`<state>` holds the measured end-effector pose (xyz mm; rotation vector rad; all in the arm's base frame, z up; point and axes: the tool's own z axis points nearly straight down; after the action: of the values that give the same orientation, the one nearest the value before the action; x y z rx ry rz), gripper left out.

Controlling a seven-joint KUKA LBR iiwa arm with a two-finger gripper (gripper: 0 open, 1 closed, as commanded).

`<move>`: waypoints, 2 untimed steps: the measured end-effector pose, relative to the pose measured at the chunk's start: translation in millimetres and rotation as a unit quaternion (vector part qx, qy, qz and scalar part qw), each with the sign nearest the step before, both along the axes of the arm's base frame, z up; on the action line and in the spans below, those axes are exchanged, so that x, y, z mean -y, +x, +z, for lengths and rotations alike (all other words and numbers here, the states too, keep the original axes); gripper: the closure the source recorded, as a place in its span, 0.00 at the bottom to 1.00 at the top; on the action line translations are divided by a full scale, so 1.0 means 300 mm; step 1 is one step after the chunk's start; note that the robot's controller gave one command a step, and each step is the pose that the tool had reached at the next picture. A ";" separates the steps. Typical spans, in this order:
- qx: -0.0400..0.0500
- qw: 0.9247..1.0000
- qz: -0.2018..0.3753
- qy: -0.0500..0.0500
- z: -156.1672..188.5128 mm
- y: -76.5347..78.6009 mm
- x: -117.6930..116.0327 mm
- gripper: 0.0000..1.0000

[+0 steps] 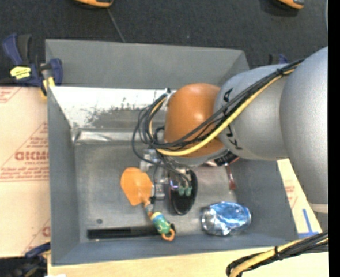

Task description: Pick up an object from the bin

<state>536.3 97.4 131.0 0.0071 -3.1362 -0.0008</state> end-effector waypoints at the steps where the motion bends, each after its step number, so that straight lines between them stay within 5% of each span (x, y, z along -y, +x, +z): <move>1: 0.004 1.000 -0.002 0.000 0.012 0.007 0.001 0.00; 2: 0.006 0.996 0.091 0.001 -0.153 0.096 0.187 0.00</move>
Offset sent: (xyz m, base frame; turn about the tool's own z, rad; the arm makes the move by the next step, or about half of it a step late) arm 0.0330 -0.0732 -0.0610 -0.2211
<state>565.1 41.2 85.2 0.2935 -3.1351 -0.0029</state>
